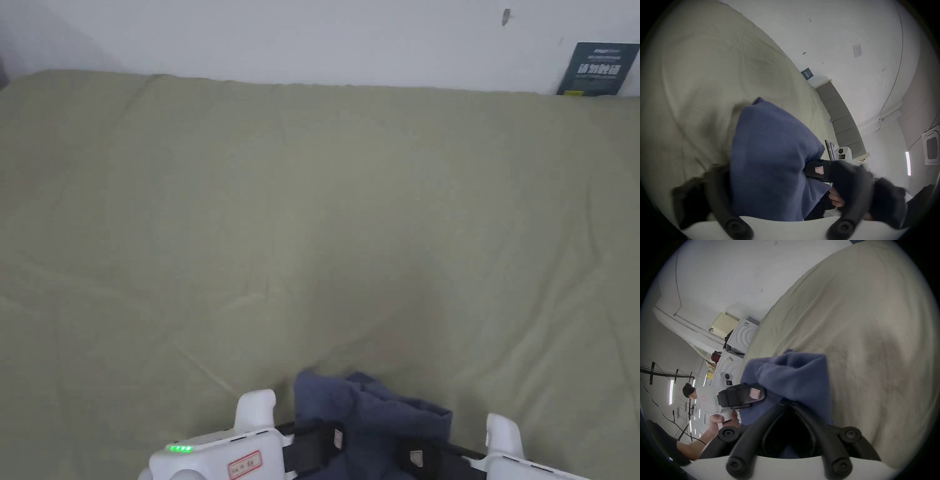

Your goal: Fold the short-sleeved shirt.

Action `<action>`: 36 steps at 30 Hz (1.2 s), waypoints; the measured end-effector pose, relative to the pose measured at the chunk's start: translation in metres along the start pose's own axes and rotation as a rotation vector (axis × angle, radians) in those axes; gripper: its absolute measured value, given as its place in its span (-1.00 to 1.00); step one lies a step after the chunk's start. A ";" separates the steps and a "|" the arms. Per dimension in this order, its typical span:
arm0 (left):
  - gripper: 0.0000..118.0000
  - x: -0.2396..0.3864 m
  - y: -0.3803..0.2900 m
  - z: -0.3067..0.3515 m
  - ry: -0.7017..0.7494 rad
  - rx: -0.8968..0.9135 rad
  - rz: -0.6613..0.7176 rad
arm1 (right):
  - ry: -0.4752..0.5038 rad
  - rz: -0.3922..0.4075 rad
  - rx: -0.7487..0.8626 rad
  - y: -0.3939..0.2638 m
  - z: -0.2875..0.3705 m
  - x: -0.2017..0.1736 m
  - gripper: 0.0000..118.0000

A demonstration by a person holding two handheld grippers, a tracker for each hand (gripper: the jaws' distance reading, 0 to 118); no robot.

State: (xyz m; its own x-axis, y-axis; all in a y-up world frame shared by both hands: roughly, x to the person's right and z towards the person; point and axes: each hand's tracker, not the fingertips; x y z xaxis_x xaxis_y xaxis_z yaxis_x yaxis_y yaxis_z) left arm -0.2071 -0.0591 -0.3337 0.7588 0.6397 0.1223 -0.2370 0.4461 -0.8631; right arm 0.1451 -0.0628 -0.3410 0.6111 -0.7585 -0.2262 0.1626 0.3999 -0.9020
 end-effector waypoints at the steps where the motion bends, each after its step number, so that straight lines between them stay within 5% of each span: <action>1: -0.51 -0.004 0.000 0.004 -0.068 0.016 0.031 | -0.006 0.016 0.001 0.000 0.001 -0.005 -0.99; 9: -0.51 -0.039 0.028 0.104 0.013 0.093 0.025 | 0.013 0.104 0.036 -0.006 0.034 -0.040 -0.99; 17: -0.51 -0.192 0.095 0.265 0.250 0.029 0.029 | -0.055 0.166 0.012 -0.021 0.052 -0.061 -0.99; 22: -0.48 -0.264 0.101 0.299 0.260 0.046 0.250 | -0.057 0.145 0.013 -0.031 0.054 -0.062 -0.99; 23: -0.30 -0.270 0.098 0.298 0.258 0.072 0.261 | -0.058 0.144 0.011 -0.034 0.052 -0.062 -0.99; 26: 0.77 -0.258 0.092 0.309 0.261 0.131 0.200 | -0.066 0.129 0.008 -0.041 0.049 -0.064 -0.99; 27: 0.81 -0.251 0.090 0.319 0.242 0.150 0.163 | -0.058 0.119 0.008 -0.043 0.048 -0.063 -0.99; 30: 0.81 -0.240 0.083 0.361 0.259 0.212 0.139 | -0.047 0.113 0.011 -0.047 0.048 -0.067 -0.99; 34: 0.73 -0.232 0.070 0.411 0.505 0.300 0.219 | -0.065 0.145 0.038 -0.049 0.053 -0.076 -0.99; 35: 0.34 -0.225 0.066 0.418 0.583 0.306 0.240 | -0.112 0.177 0.059 -0.049 0.056 -0.081 -0.99; 36: -0.28 -0.217 0.061 0.422 0.615 0.323 0.240 | -0.161 0.209 0.075 -0.049 0.058 -0.087 -0.99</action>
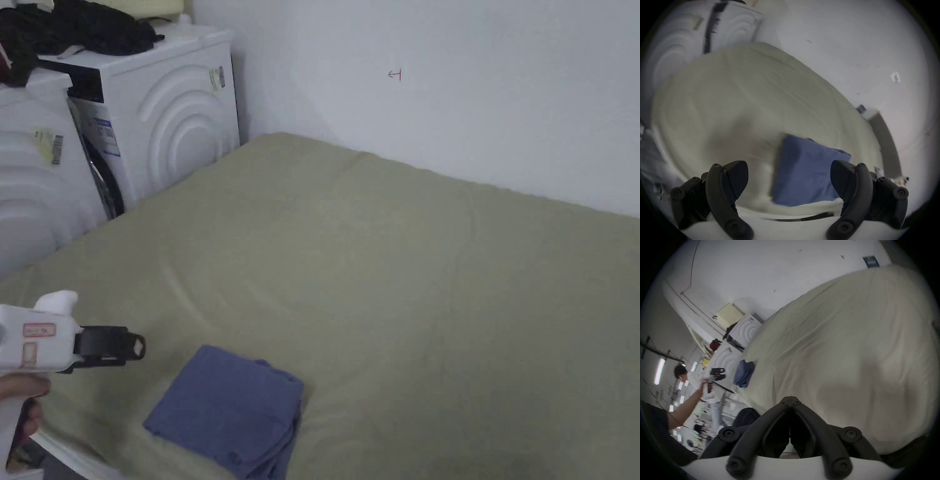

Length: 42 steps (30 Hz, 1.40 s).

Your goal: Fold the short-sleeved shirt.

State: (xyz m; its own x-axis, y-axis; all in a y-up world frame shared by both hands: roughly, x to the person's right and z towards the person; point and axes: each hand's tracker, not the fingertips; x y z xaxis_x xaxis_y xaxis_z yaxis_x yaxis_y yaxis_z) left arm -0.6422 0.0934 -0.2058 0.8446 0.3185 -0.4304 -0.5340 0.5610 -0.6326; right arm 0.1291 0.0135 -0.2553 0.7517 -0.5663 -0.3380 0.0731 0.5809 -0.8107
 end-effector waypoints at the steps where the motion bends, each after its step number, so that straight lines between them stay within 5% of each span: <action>1: -0.80 0.011 -0.006 0.009 0.030 0.030 0.018 | -0.061 0.044 0.018 0.002 0.005 -0.007 -0.99; 3: -0.79 0.040 -0.019 0.023 0.112 0.147 0.022 | -0.122 0.102 0.071 0.007 0.015 -0.013 -0.99; 5: -0.79 0.080 -0.035 0.037 0.012 0.232 0.004 | -0.194 0.132 0.112 0.018 0.027 -0.018 -0.99; 12: -0.80 0.293 -0.097 0.085 -0.111 0.661 -0.353 | -0.346 0.296 0.497 0.096 0.115 -0.057 -0.99; 18: -0.80 0.409 -0.109 0.117 -0.246 0.813 -0.530 | -0.451 0.463 0.747 0.142 0.177 -0.112 -0.99; 33: -0.80 0.448 -0.110 0.133 -0.224 0.847 -0.616 | -0.509 0.501 0.817 0.152 0.190 -0.122 -0.99; 42: -0.80 0.438 -0.107 0.138 -0.231 0.834 -0.542 | -0.508 0.501 0.798 0.154 0.183 -0.125 -0.99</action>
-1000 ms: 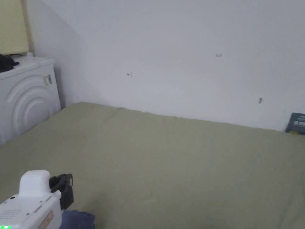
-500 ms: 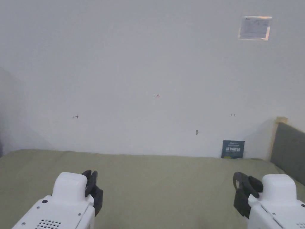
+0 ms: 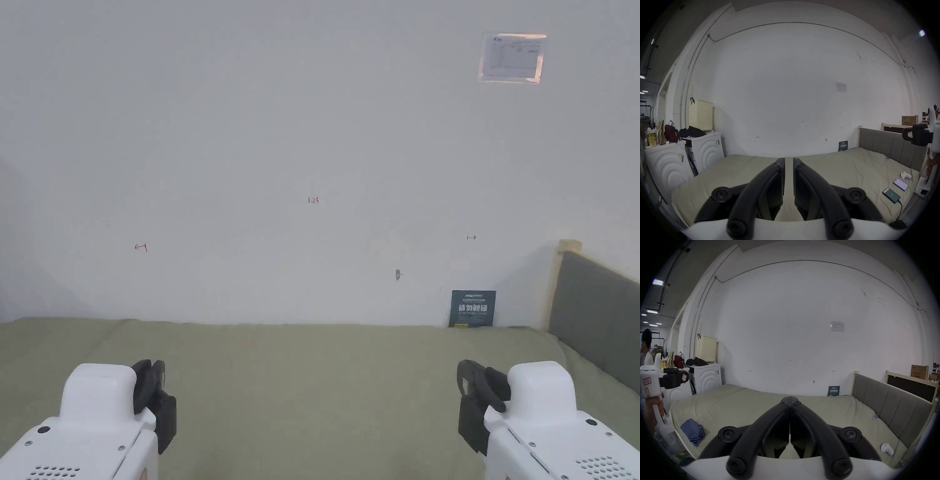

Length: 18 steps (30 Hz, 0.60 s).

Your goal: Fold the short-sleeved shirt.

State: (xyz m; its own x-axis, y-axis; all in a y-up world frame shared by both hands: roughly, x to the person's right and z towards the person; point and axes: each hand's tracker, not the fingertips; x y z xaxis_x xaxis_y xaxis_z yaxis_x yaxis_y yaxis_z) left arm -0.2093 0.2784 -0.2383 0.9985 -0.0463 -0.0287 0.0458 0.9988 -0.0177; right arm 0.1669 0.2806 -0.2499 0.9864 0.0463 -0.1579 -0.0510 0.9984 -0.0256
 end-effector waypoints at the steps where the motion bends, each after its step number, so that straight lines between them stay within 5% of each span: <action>1: -0.80 -0.001 0.000 0.000 -0.001 0.004 0.002 | 0.001 0.002 0.000 0.000 0.000 0.000 -0.99; 6: -0.71 -0.001 0.002 0.000 -0.006 0.006 0.004 | 0.001 0.003 -0.019 -0.004 0.000 0.001 -0.94; 7: -0.51 -0.001 0.002 0.000 -0.008 0.007 0.006 | 0.002 0.002 -0.019 -0.005 0.000 0.001 -0.82; 9: 0.41 -0.002 0.002 -0.001 -0.011 0.005 0.011 | -0.002 0.003 -0.020 -0.005 -0.001 0.000 -0.18; 11: 0.82 -0.001 0.002 0.000 -0.012 0.011 0.018 | -0.011 0.015 -0.025 -0.005 -0.002 -0.002 0.50; 14: 1.00 0.000 0.002 0.001 -0.001 0.021 0.015 | -0.016 0.030 -0.007 -0.005 -0.001 -0.003 1.00; 18: 1.00 -0.001 0.003 0.002 0.011 0.034 0.006 | -0.024 0.032 0.025 -0.004 0.003 -0.003 1.00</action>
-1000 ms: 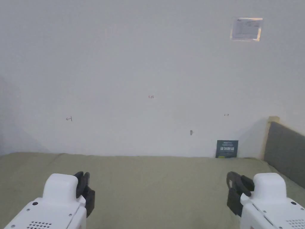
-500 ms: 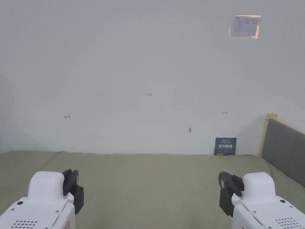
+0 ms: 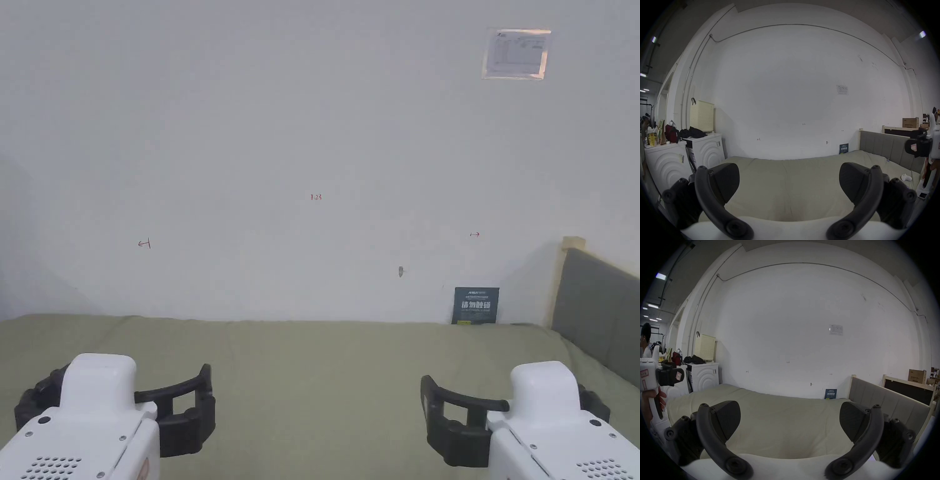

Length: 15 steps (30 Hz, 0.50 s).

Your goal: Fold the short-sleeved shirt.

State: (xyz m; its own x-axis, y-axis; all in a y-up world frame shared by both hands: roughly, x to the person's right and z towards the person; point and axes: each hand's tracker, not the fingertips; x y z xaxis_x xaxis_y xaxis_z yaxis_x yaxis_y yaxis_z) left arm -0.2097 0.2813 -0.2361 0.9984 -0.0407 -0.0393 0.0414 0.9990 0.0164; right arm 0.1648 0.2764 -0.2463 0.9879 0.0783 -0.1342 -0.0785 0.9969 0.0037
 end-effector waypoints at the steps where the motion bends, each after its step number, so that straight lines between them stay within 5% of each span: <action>1: 1.00 0.000 0.000 0.000 0.001 -0.001 0.002 | 0.004 -0.004 -0.001 0.000 0.000 0.000 1.00; 12: 1.00 0.001 0.001 -0.002 0.003 0.001 -0.003 | 0.007 -0.017 0.002 0.000 -0.001 0.001 1.00; 15: 1.00 0.001 0.000 -0.002 -0.001 -0.002 0.000 | 0.022 -0.130 -0.034 0.000 -0.004 0.007 1.00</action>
State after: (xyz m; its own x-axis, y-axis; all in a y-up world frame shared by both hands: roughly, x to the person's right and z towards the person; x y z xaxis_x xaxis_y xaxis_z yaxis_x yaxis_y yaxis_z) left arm -0.2090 0.2814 -0.2380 0.9984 -0.0406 -0.0386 0.0411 0.9991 0.0144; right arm 0.1713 0.2767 -0.2517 0.9868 -0.0517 -0.1535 0.0448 0.9978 -0.0483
